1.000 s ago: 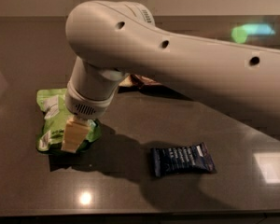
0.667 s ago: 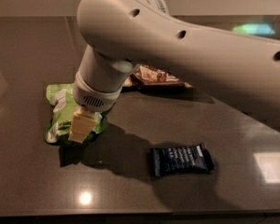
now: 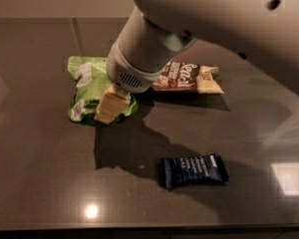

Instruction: Move green rice chip bag near brown chip bag

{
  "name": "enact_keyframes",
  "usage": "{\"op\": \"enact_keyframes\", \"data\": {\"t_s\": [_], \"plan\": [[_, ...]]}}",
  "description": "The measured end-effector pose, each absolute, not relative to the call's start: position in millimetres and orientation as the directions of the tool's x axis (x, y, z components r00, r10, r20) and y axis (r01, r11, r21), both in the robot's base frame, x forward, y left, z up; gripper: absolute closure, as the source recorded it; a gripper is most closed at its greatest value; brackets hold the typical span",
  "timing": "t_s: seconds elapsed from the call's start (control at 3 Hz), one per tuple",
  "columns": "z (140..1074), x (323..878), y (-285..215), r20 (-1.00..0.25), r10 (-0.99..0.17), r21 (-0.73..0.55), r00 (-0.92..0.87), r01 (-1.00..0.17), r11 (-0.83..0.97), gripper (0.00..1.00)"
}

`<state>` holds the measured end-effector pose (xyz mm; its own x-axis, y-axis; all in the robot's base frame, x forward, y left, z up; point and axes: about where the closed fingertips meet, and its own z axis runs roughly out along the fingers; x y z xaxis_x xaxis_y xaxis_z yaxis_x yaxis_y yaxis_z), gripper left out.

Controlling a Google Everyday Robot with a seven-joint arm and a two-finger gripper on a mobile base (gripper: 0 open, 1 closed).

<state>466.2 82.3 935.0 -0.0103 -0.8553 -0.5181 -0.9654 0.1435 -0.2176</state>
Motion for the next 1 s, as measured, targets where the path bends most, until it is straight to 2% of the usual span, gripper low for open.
{"op": "enact_keyframes", "data": {"t_s": [0.33, 1.0], "plan": [[959, 486, 40, -0.538, -0.842, -0.277, -0.043, -0.934, 0.225, 1.00], [962, 506, -48, -0.556, -0.819, -0.293, -0.142, -0.889, 0.353, 1.00]]}}
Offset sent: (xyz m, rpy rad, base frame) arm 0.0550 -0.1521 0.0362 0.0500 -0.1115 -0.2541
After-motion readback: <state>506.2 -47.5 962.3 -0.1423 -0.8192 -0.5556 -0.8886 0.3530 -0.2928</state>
